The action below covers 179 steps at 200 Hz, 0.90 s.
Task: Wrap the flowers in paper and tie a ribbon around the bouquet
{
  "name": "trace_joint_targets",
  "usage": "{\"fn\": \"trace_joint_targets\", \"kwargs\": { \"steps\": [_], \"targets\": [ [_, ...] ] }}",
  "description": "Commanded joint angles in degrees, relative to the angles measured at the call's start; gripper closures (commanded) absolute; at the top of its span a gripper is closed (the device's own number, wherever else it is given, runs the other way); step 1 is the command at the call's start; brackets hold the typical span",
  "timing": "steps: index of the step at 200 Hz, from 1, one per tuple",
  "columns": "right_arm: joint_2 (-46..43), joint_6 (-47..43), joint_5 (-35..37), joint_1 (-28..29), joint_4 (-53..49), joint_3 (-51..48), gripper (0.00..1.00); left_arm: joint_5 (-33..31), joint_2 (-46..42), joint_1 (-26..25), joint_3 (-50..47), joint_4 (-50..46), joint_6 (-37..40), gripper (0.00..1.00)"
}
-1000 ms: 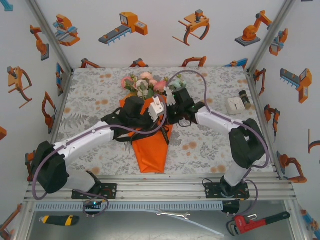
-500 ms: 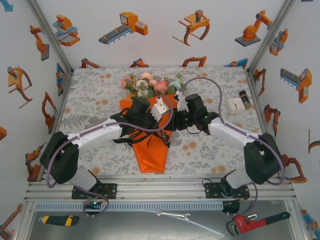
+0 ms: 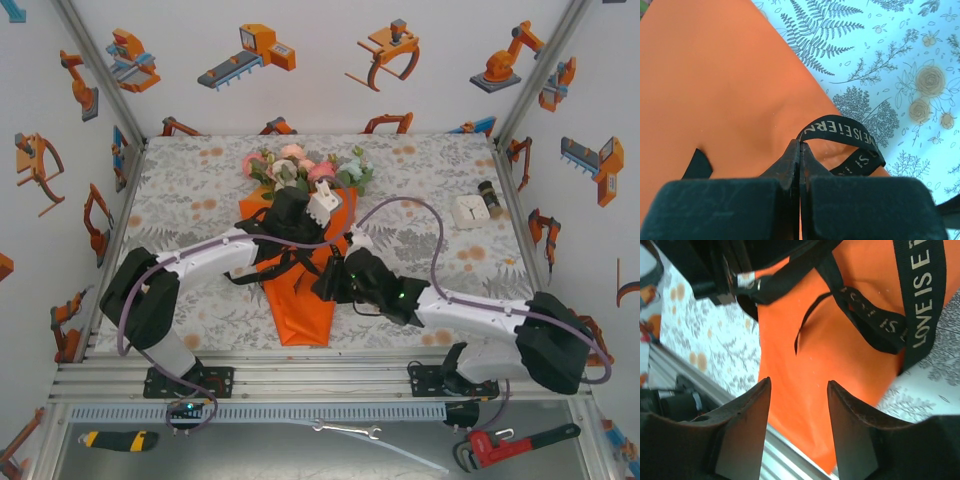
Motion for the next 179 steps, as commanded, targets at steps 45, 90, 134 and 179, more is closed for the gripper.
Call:
{"fn": "trace_joint_targets", "kwargs": {
  "steps": [45, 90, 134, 179],
  "targets": [
    [17.27, 8.46, 14.77, 1.47, 19.84, 4.01, 0.48, 1.71, 0.97, 2.21, -1.17, 3.56, -4.17, 1.00],
    [22.44, 6.94, 13.67, 1.94, 19.47, 7.91, 0.51, 2.07, 0.79, 2.65, -2.17, 3.94, -4.61, 1.00],
    [25.49, 6.41, 11.90, 2.02, 20.82, 9.86, 0.48, 2.80, 1.15, 3.16, -2.46, 4.95, -5.19, 1.00],
    [30.86, 4.93, 13.10, 1.99, 24.27, 11.94, 0.67, 2.75, 1.15, 3.35, -2.47, 4.75, -5.69, 1.00]
  ]
}}
